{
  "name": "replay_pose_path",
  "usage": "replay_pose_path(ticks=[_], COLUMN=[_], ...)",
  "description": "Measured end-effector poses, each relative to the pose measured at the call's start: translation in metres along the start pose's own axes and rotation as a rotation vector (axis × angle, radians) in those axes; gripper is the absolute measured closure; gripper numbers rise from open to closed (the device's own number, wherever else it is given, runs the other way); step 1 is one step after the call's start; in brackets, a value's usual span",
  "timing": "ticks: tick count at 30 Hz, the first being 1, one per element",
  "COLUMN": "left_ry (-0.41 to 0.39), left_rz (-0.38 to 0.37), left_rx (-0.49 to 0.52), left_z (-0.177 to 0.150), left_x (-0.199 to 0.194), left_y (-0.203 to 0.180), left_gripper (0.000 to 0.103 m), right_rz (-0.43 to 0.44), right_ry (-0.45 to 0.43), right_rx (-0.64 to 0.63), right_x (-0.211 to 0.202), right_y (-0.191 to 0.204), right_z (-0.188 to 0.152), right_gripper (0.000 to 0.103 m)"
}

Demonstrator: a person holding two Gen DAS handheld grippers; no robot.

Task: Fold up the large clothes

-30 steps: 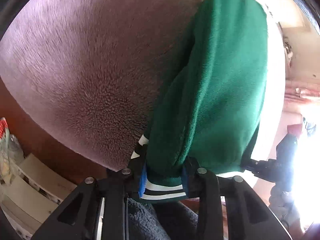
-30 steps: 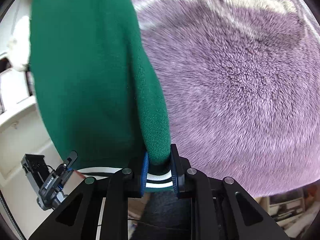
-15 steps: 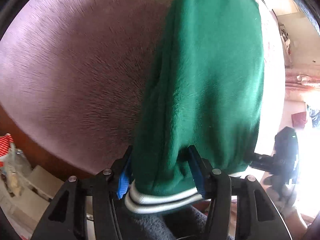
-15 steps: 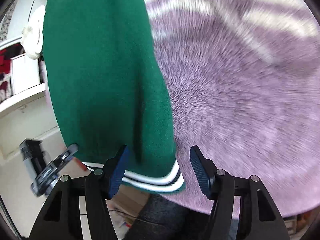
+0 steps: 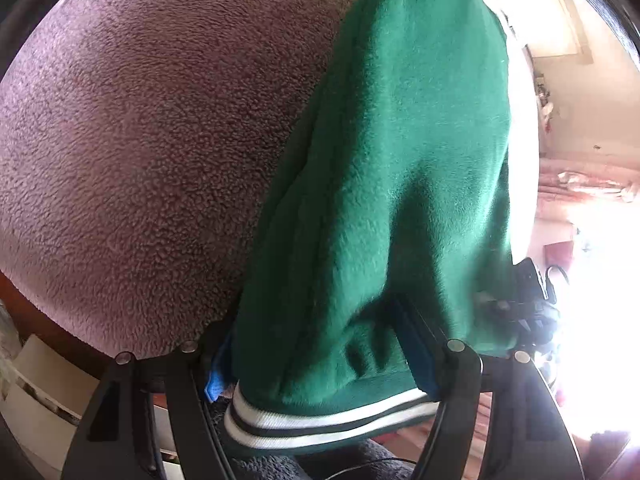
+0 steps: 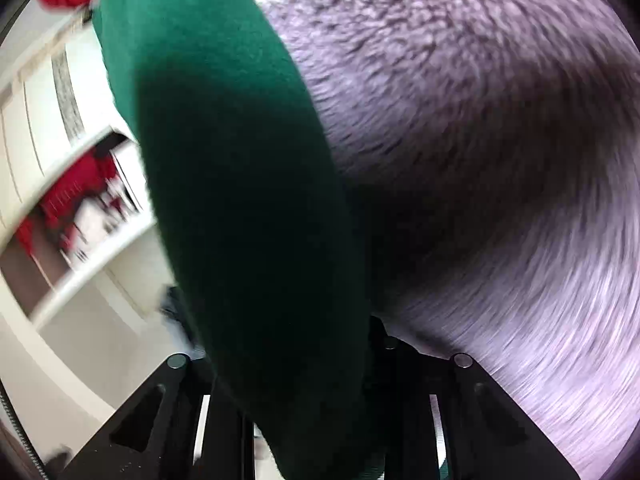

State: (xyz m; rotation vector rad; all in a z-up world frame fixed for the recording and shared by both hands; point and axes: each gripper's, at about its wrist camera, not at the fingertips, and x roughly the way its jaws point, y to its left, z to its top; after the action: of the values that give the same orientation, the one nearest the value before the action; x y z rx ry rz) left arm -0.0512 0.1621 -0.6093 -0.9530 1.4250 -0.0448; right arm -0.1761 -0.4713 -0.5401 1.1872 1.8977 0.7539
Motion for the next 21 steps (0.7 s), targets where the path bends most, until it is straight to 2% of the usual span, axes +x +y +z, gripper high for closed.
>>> replay_pose_path(ticks=[2,4,6,8,9,10,11,14,18,20,21], left_ry=[0.004,0.006,-0.001,-0.012,-0.017,-0.022,-0.024,-0.024,-0.023,-0.032,-0.04], left_rz=[-0.052,-0.066,-0.046,-0.032,-0.025,-0.022,-0.035,-0.088,-0.151,-0.195,-0.218], left_rx=[-0.017,-0.024,-0.022,0.001,0.02,0.031,0.029,-0.005,0.01,0.021,0.022], left_z=[0.001,0.003,0.004,0.002,0.0,-0.002,-0.002,0.002,0.009,0.009,0.009], left_x=[0.0,0.003,0.005,0.005,0.004,0.003,0.003,0.004,0.002,-0.002,-0.005], left_y=[0.006,0.009,0.005,-0.003,-0.007,-0.01,-0.011,-0.007,-0.01,-0.013,-0.014], left_gripper=[0.031,0.03,0.029,0.029,0.029,0.029,0.029,0.029,0.029,0.029,0.029], right_rz=[0.136,0.167,0.129,-0.013,-0.106,-0.12,-0.1,-0.123,-0.111,-0.031,0.014], right_ry=[0.005,0.016,0.021,0.004,-0.007,-0.002,0.011,0.026,0.036,0.028,0.017], right_rx=[0.019,-0.005,0.008,0.024,0.012,0.004,-0.003,-0.047,-0.05,-0.038,-0.034], right_x=[-0.01,-0.016,-0.019,0.003,0.0,0.0,-0.002,-0.006,-0.007,-0.008,-0.01], right_y=[0.009,0.017,0.01,0.005,0.0,-0.001,-0.001,0.007,0.014,0.016,0.017], right_z=[-0.012,-0.019,-0.017,-0.013,-0.009,-0.007,-0.008,-0.013,-0.018,-0.024,-0.029], right_gripper=[0.082,0.082,0.08,0.065,0.05,0.05,0.05,0.048,0.043,0.045,0.05])
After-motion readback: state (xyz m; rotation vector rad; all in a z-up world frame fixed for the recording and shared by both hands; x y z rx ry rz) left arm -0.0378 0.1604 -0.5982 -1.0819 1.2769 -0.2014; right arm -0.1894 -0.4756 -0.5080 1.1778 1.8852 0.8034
